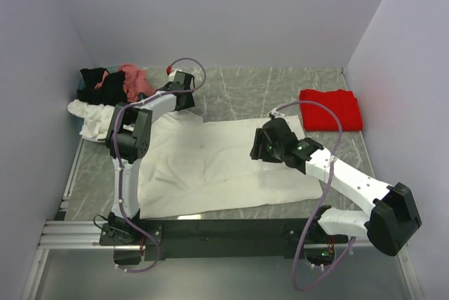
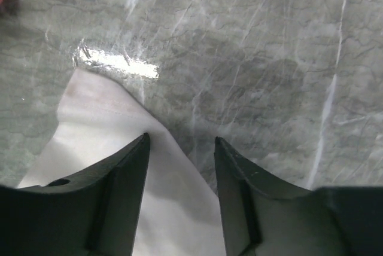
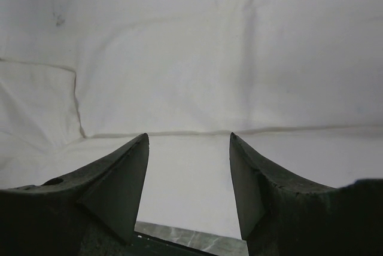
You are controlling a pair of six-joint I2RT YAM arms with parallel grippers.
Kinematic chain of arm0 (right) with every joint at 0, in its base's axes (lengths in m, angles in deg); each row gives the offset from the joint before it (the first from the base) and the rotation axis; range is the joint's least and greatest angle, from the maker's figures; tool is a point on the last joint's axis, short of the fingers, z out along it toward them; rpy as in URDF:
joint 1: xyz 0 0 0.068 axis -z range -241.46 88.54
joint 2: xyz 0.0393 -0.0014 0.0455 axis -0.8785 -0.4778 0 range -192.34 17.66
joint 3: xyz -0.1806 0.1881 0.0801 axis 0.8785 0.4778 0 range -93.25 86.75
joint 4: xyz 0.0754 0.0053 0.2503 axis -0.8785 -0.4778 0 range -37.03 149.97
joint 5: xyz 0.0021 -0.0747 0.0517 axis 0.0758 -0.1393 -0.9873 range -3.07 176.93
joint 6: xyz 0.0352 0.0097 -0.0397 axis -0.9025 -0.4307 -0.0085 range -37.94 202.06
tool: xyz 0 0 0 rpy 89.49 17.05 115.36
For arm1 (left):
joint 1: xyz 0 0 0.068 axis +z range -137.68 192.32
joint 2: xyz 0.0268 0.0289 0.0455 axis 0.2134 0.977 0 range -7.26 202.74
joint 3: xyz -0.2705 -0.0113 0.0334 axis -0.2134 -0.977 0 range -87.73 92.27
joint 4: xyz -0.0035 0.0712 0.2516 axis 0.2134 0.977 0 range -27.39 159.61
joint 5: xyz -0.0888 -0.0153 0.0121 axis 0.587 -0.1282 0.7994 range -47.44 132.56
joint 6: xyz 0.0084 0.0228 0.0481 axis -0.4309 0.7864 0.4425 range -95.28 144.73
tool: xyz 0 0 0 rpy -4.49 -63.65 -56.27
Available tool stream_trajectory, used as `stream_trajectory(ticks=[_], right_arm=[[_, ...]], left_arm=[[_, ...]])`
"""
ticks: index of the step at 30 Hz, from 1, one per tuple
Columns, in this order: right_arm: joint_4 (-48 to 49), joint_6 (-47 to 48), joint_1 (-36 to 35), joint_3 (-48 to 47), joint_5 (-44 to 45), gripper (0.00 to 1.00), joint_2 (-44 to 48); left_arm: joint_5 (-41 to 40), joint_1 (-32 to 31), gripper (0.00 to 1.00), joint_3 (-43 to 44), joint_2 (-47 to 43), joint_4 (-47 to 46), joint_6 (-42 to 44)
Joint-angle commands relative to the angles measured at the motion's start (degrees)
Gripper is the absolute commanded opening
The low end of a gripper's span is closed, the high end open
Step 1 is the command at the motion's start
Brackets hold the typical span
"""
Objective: Fold and stack the t-shirts
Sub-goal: Fold the tshirt
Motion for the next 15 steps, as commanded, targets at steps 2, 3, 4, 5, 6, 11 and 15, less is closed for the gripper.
stream_trajectory(ticks=[2, 3, 4, 5, 6, 11, 15], right_arm=[[3.6, 3.4, 6.6, -0.8, -1.6, 0.63, 1.0], [3.6, 3.8, 7.9, -1.3, -1.5, 0.63, 0.0], [3.6, 4.8, 9.2, -2.8, -0.6, 0.63, -0.8], [3.9, 5.4, 11.7, -3.6, -0.2, 0.63, -1.7], [4.0, 5.8, 12.7, -4.6, 0.7, 0.63, -3.7], [2.3, 8.7, 19.3, -13.2, 4.9, 0.63, -13.2], [1.4, 9.5, 24.8, -20.0, 5.8, 0.63, -23.3]], left_arm=[[1.4, 0.4, 0.49, 0.6, 0.2, 0.1, 1.3], [1.6, 0.4, 0.45, 0.5, 0.2, 0.0, 1.4], [1.8, 0.4, 0.39, 0.3, 0.1, -0.1, 1.4], [2.1, 0.4, 0.35, 0.3, 0.2, -0.2, 1.4], [2.2, 0.4, 0.32, 0.4, 0.2, -0.1, 1.4], [3.1, 0.5, 0.18, -0.3, -0.1, -1.3, 1.0], [5.6, 0.8, 0.01, -2.5, -2.0, -3.3, -0.1]])
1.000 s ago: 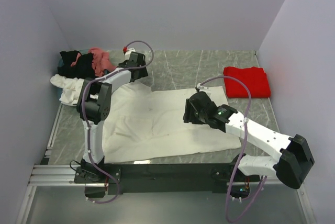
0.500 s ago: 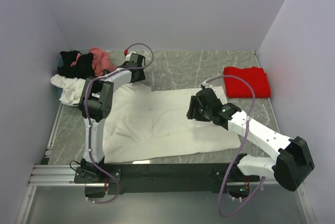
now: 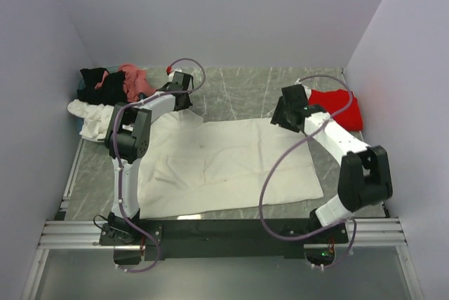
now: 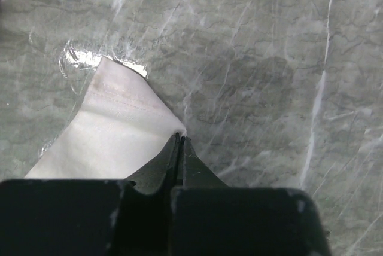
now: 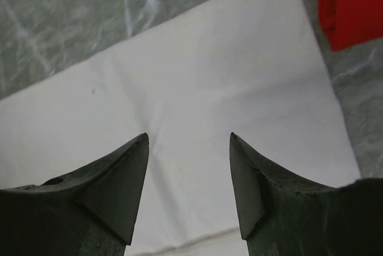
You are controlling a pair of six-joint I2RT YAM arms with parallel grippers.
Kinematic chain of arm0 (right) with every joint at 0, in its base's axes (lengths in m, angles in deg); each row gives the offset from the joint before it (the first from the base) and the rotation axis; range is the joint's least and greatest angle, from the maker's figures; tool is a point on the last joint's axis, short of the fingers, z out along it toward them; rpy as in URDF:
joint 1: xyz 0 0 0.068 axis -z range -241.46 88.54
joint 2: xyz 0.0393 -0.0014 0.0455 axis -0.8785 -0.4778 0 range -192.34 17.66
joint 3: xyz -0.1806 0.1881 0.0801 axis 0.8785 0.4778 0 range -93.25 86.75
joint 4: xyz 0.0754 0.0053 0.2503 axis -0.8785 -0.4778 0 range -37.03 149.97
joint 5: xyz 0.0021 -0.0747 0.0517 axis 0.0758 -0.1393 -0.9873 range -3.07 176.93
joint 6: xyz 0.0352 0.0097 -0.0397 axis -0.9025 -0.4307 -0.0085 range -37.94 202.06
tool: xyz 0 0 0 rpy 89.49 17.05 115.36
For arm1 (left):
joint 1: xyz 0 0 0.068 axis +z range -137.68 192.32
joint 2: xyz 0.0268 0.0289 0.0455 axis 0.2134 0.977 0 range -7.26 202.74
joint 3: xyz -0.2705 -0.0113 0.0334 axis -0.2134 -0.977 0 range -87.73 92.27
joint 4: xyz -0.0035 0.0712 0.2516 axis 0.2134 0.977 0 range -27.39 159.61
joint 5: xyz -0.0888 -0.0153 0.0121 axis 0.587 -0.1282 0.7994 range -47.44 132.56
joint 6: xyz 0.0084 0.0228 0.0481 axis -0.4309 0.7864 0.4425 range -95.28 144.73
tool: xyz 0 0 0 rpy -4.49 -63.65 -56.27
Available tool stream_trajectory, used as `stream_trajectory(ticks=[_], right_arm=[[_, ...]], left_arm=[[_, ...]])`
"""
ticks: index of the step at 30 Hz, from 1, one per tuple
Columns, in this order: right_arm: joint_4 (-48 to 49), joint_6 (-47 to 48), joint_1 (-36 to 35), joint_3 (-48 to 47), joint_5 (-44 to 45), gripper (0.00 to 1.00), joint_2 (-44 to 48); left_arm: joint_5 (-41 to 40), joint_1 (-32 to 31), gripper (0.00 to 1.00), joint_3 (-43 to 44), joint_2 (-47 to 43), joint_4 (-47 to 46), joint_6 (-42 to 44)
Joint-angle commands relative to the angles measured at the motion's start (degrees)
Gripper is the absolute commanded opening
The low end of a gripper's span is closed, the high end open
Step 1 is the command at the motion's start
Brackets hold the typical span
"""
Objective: Fold and stack the t-shirts
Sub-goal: Fold the tshirt
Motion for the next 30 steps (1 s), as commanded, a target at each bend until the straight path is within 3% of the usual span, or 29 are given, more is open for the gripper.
stream_trajectory(ticks=[1, 7, 14, 30], right_arm=[[-0.5, 2.5, 4.3, -8.2, 2.5, 0.63, -6.5], [-3.3, 3.4, 8.1, -20.3, 3.2, 0.63, -18.7], [-5.6, 3.2, 11.6, -27.7, 4.0, 0.62, -29.5], [-7.0, 3.0, 13.7, -31.3, 3.7, 0.59, -35.6]], left_arm=[[3.1, 0.3, 0.01, -2.0, -2.4, -2.5, -0.9], [4.6, 0.3, 0.01, -5.8, -6.5, -5.6, -1.7], [5.0, 0.3, 0.01, -9.5, -11.6, -7.7, -1.9], [6.1, 0.3, 0.01, -14.3, -19.0, -8.7, -1.6]])
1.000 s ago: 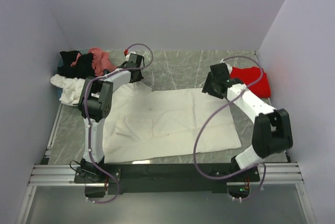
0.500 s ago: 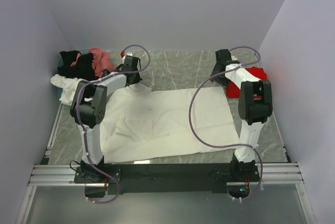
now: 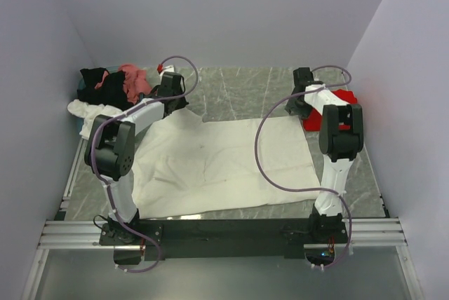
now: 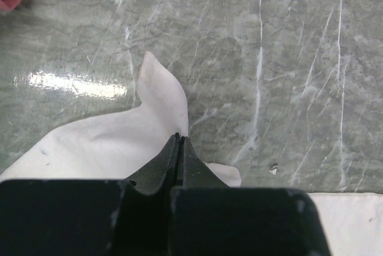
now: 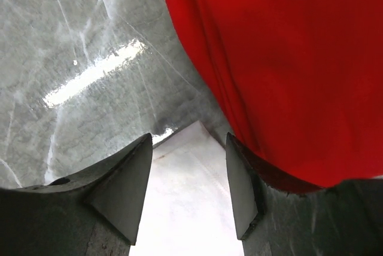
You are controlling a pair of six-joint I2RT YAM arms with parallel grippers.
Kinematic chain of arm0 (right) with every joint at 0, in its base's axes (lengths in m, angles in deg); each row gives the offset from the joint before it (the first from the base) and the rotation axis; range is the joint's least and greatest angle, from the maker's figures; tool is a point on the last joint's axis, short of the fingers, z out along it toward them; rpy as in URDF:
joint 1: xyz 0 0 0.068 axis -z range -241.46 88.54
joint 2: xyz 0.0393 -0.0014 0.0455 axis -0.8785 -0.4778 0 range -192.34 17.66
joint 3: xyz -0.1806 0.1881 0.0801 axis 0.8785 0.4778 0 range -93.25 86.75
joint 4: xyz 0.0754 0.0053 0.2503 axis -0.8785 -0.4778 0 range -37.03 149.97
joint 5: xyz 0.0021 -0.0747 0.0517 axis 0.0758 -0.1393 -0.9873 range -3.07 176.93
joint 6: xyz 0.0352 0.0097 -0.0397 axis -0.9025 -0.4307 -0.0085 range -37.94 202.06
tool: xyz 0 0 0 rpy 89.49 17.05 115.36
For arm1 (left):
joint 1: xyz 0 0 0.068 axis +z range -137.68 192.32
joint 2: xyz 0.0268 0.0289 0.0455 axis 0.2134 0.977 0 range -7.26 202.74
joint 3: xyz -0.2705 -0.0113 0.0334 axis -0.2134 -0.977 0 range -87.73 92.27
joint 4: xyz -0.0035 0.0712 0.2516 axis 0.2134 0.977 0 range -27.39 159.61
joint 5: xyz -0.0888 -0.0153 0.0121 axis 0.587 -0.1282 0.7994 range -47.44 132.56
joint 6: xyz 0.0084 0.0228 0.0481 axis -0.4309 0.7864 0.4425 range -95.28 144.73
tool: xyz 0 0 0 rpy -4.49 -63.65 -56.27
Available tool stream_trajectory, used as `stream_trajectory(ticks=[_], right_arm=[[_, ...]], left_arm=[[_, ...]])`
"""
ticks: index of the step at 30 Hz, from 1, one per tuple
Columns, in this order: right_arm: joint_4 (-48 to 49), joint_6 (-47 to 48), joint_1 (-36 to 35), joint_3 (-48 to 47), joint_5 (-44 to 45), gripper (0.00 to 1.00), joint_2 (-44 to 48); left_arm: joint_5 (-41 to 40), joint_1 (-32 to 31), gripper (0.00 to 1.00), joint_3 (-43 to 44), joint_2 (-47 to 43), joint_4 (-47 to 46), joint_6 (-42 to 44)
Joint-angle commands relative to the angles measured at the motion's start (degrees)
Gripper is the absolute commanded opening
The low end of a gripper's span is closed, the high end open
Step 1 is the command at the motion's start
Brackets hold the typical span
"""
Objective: Fold and stack the t-shirts
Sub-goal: Fold the tshirt
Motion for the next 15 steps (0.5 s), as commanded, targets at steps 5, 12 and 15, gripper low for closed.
stream_trajectory(ticks=[5, 12, 15], right_arm=[[-1.1, 0.0, 0.1, -3.2, 0.9, 0.55, -1.5], [-1.5, -0.1, 0.1, -3.2, 0.1, 0.32, -1.9], [-1.0, 0.0, 0.1, -2.4, 0.0, 0.08, -1.5]], left_arm=[[0.5, 0.0, 0.01, -0.4, -3.6, -1.0, 0.5], [0.5, 0.0, 0.00, -1.3, -4.4, -1.3, 0.5], [0.1, 0.0, 0.01, -2.5, -6.0, -2.0, 0.3]])
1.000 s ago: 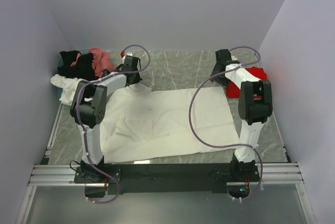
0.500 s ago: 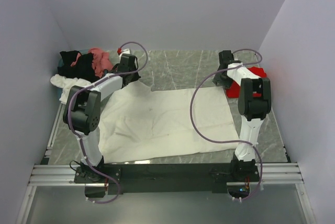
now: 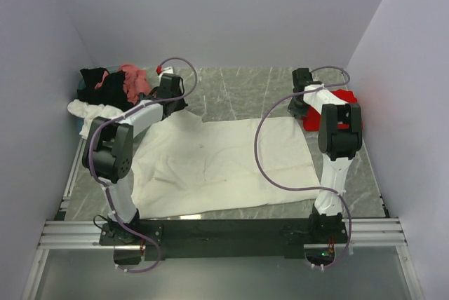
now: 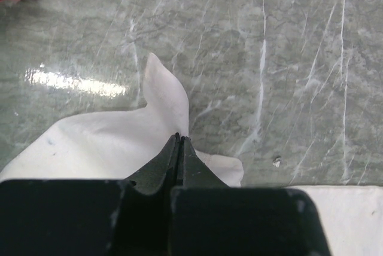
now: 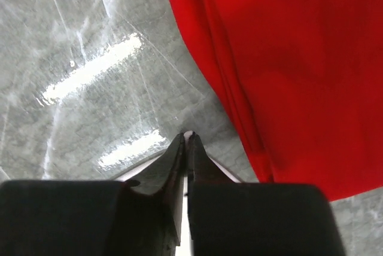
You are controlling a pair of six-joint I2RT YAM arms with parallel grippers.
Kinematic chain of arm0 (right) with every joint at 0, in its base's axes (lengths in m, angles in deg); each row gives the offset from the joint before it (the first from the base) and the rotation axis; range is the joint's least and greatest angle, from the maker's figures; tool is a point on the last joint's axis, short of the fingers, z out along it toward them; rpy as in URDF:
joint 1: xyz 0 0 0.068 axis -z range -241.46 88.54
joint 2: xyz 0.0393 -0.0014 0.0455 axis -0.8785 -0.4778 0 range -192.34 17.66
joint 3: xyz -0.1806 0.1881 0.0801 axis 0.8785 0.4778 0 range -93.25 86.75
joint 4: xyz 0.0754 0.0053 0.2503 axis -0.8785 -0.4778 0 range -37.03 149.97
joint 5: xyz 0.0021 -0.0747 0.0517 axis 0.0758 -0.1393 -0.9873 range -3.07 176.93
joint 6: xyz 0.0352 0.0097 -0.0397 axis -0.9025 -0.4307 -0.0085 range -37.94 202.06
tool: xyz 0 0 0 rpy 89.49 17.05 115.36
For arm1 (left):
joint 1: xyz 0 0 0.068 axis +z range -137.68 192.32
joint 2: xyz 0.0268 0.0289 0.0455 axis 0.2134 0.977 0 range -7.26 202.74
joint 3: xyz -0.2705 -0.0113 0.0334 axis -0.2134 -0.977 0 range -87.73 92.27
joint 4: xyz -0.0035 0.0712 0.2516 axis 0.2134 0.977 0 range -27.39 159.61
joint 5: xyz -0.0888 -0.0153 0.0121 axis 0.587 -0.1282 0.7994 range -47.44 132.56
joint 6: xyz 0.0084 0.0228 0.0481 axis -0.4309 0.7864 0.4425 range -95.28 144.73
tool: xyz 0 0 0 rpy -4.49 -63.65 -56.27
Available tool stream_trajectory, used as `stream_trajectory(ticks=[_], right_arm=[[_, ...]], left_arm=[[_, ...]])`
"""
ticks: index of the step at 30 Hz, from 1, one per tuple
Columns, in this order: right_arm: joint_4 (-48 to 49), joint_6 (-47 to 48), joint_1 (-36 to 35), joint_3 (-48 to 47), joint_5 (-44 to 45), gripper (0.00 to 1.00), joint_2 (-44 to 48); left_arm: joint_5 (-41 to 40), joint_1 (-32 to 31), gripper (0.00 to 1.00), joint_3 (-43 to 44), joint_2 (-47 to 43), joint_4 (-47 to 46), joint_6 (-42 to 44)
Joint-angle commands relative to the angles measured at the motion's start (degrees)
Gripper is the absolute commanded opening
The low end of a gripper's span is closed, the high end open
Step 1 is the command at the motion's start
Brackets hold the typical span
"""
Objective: Fold and stack the t-shirts
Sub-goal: Fold the tshirt
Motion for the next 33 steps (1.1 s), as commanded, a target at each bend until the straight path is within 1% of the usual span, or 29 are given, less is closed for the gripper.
stream_trajectory(ticks=[1, 6, 12, 18, 19, 20, 25, 30, 33], right_arm=[[-0.1, 0.0, 0.1, -1.1, 0.6, 0.00, 0.2], [0.9, 0.5, 0.1, 2.0, 0.8, 0.00, 3.0], [3.0, 0.9, 0.0, 8.3, 1.1, 0.00, 10.6], [5.1, 0.8, -0.7, 16.7, 0.9, 0.00, 18.8], [5.2, 0.8, -0.7, 17.7, 1.0, 0.00, 20.5], [5.3, 0.8, -0.9, 19.6, 1.0, 0.00, 21.5], [5.9, 0.7, -1.7, 26.0, 1.3, 0.00, 28.2], [5.7, 0.0, -3.5, 32.3, 2.6, 0.00, 34.0], [5.1, -0.4, -3.9, 35.2, 3.6, 0.00, 36.8]], left_arm=[[0.0, 0.0, 0.01, -1.6, -5.2, -2.3, 0.0], [0.6, -0.2, 0.01, -7.0, -10.3, -6.2, -1.4], [-0.4, -1.7, 0.00, -14.7, -17.2, -10.3, -4.4], [-7.5, -5.3, 0.01, -22.1, -22.9, -11.2, -6.7], [-8.6, -5.8, 0.01, -23.3, -24.8, -11.7, -7.3], [-11.4, -7.1, 0.00, -25.7, -25.6, -11.8, -7.6], [-17.3, -10.9, 0.01, -33.2, -33.4, -12.6, -11.2], [-22.7, -15.5, 0.00, -40.5, -40.8, -8.7, -14.8], [-23.1, -16.7, 0.00, -44.1, -45.7, -6.8, -17.3]])
